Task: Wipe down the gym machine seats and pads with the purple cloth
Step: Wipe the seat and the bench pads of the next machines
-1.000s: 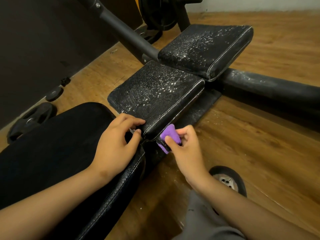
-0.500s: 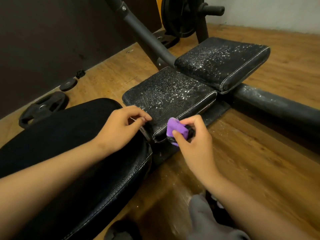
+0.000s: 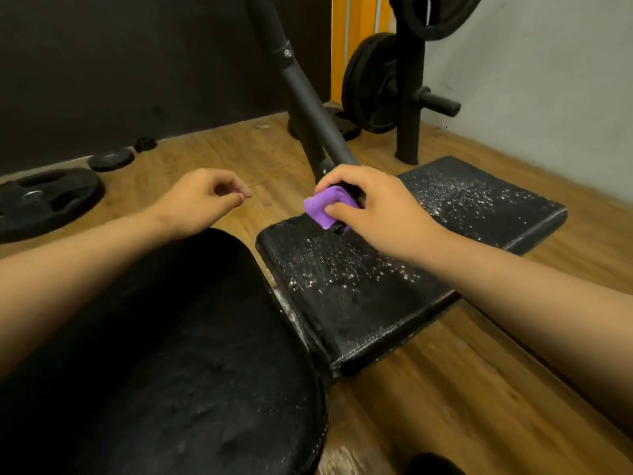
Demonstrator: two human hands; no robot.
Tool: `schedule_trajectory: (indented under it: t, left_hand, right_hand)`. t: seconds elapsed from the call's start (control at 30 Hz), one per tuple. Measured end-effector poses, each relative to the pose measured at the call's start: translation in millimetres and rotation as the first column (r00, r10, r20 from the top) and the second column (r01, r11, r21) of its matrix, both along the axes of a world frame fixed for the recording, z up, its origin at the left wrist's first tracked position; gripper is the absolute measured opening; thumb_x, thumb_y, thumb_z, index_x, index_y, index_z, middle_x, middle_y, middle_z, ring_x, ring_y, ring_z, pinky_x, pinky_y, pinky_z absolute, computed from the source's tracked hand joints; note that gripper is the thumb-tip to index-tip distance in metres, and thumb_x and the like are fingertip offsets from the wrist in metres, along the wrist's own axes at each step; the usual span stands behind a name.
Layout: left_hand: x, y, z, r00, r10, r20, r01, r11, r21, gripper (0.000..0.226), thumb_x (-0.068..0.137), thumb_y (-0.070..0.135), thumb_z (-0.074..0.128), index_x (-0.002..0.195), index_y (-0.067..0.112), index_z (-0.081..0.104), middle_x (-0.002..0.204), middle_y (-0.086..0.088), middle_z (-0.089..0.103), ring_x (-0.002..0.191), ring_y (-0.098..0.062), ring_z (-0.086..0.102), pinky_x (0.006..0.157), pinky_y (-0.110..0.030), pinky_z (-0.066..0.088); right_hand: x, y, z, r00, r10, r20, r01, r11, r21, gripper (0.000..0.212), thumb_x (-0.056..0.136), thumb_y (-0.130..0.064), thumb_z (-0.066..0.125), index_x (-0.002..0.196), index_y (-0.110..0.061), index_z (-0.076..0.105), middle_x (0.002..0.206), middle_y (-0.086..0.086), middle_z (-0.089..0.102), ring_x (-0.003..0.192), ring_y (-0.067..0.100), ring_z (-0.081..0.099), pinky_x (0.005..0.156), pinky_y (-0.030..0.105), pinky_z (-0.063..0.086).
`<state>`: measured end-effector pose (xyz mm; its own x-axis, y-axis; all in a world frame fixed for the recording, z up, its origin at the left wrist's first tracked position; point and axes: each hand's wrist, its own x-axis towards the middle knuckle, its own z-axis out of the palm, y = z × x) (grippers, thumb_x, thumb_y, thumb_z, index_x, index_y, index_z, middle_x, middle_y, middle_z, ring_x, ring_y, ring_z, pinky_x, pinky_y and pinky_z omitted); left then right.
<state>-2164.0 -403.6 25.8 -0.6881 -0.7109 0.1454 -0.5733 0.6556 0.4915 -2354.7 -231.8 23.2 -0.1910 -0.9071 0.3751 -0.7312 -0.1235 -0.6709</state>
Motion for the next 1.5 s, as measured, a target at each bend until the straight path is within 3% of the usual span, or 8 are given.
schedule_trajectory:
  t: [0.17, 0.3, 0.43, 0.67, 0.87, 1.1, 1.27, 1.5]
  left_hand:
    - [1.0, -44.2, -1.9, 0.987, -0.136, 0.085, 0.121, 0.978, 0.171, 0.010, 0.092, 0.020, 0.060, 0.096, 0.020, 0.069, 0.093, 0.002, 0.070, 0.083, -0.005, 0.064, 0.071, -0.012, 0.043]
    - [8.8, -79.8, -30.5, 0.974, -0.186, 0.127, 0.126, 0.917, 0.378, 0.010, 0.093, 0.013, 0.060, 0.092, 0.010, 0.069, 0.096, -0.007, 0.070, 0.068, 0.000, 0.063, 0.065, -0.010, 0.044]
    - [11.6, -86.9, -57.1, 0.951, -0.257, 0.173, 0.144, 0.860, 0.489, 0.039, 0.091, 0.039, 0.062, 0.081, 0.002, 0.067, 0.069, 0.002, 0.060, 0.063, -0.006, 0.051, 0.063, -0.020, 0.041]
    - [8.8, -79.8, -51.9, 0.896, -0.335, 0.291, 0.139, 0.835, 0.533, 0.049, 0.086, 0.058, 0.055, 0.063, 0.016, 0.063, 0.056, 0.010, 0.054, 0.051, -0.006, 0.048, 0.052, -0.014, 0.038]
    - [5.3, -75.4, -53.1, 0.895, -0.301, 0.328, 0.142, 0.892, 0.429, 0.057, 0.085, 0.062, 0.053, 0.051, 0.016, 0.054, 0.044, 0.011, 0.045, 0.039, -0.004, 0.040, 0.043, -0.013, 0.033]
    - [3.6, -68.5, -50.3, 0.894, -0.287, 0.345, 0.120, 0.894, 0.432, 0.055, 0.076, 0.069, 0.062, 0.056, 0.018, 0.057, 0.049, 0.009, 0.048, 0.044, -0.007, 0.043, 0.051, -0.020, 0.034]
    - [0.1, -65.7, -50.7, 0.909, -0.218, 0.355, 0.064, 0.915, 0.398, 0.047, 0.079, 0.060, 0.064, 0.063, 0.015, 0.064, 0.053, 0.007, 0.051, 0.046, -0.007, 0.044, 0.048, -0.018, 0.033]
    - [3.0, -68.6, -53.6, 0.920, -0.224, 0.322, 0.064, 0.895, 0.441, 0.051, 0.078, 0.063, 0.062, 0.058, 0.016, 0.062, 0.050, 0.005, 0.054, 0.043, -0.008, 0.049, 0.052, -0.017, 0.038]
  right_hand:
    - [-0.3, -75.3, -4.2, 0.988, 0.075, -0.135, -0.052, 0.985, 0.167, 0.022, 0.092, -0.012, 0.058, 0.112, -0.022, 0.060, 0.105, -0.010, 0.059, 0.091, -0.003, 0.054, 0.073, 0.011, 0.041]
    - [7.7, -136.7, -10.5, 0.979, 0.141, -0.146, -0.071, 0.912, 0.404, 0.025, 0.093, -0.017, 0.060, 0.117, -0.015, 0.054, 0.111, 0.004, 0.063, 0.094, 0.016, 0.064, 0.075, 0.024, 0.051]
    - [19.3, -184.2, -7.3, 0.941, 0.337, -0.008, -0.223, 0.639, 0.736, 0.028, 0.091, -0.009, 0.062, 0.118, -0.002, 0.059, 0.116, 0.021, 0.065, 0.106, 0.037, 0.062, 0.070, 0.020, 0.052]
    - [23.4, -209.2, -22.0, 0.864, 0.484, 0.139, -0.343, 0.363, 0.866, 0.007, 0.094, -0.012, 0.059, 0.097, -0.014, 0.065, 0.093, 0.002, 0.064, 0.086, 0.012, 0.058, 0.078, 0.025, 0.045]
    - [-14.1, -196.6, -15.1, 0.862, 0.404, 0.308, -0.460, 0.364, 0.810, 0.017, 0.092, -0.005, 0.057, 0.109, -0.001, 0.060, 0.098, 0.009, 0.063, 0.085, 0.013, 0.061, 0.073, 0.019, 0.051]
    - [-7.4, -185.8, -14.0, 0.880, 0.457, 0.127, -0.370, 0.493, 0.788, 0.018, 0.092, -0.012, 0.061, 0.108, -0.004, 0.064, 0.093, 0.006, 0.063, 0.083, 0.015, 0.056, 0.067, 0.017, 0.047]
    - [21.5, -207.1, -31.0, 0.829, 0.534, 0.166, -0.426, 0.411, 0.806, 0.007, 0.092, -0.009, 0.060, 0.091, -0.015, 0.063, 0.080, -0.001, 0.059, 0.075, 0.010, 0.052, 0.067, 0.020, 0.042]
    - [-98.0, -195.5, -34.1, 0.966, 0.260, -0.006, -0.091, 0.361, 0.928, 0.011, 0.095, -0.011, 0.055, 0.095, -0.012, 0.066, 0.093, 0.012, 0.053, 0.076, 0.016, 0.047, 0.066, 0.024, 0.037]
